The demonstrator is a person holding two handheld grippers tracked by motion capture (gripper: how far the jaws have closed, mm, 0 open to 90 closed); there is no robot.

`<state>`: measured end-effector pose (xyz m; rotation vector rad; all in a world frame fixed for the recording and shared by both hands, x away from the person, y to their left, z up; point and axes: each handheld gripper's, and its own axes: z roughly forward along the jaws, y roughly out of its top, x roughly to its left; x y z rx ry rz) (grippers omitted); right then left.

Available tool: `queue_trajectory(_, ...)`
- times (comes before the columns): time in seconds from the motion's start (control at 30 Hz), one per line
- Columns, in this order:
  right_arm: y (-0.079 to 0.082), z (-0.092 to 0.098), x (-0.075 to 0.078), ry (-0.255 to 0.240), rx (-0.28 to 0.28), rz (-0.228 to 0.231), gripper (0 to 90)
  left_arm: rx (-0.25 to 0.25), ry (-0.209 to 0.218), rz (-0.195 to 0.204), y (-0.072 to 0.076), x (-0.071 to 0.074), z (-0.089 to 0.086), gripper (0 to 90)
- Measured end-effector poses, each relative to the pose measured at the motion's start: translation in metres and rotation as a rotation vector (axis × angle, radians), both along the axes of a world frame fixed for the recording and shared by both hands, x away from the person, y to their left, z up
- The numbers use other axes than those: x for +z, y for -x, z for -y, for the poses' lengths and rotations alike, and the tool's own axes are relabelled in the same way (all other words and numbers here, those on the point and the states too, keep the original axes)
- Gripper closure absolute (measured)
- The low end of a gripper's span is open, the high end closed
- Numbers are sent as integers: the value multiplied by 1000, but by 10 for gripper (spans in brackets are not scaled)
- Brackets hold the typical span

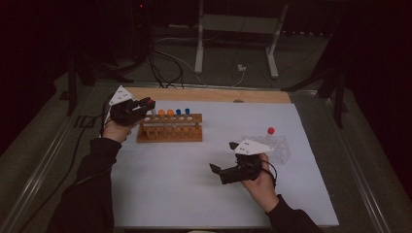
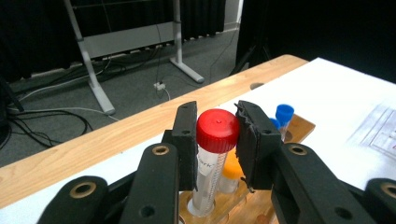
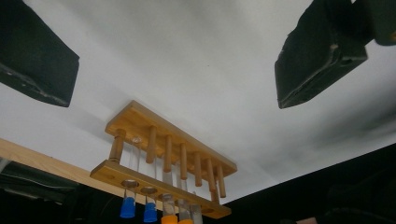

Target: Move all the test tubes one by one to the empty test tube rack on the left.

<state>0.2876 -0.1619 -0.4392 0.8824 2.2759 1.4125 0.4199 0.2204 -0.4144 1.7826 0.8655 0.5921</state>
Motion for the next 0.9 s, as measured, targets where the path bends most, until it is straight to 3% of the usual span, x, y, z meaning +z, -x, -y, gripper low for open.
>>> queue_trajectory(0.47, 0, 1, -1, -3, 6, -5, 0, 18, -8, -56, -3, -27, 1, 713)
queue_trajectory(0.9, 0, 2, -1, -7, 5, -9, 0, 23, -24, -72, -4, -34, 1, 711)
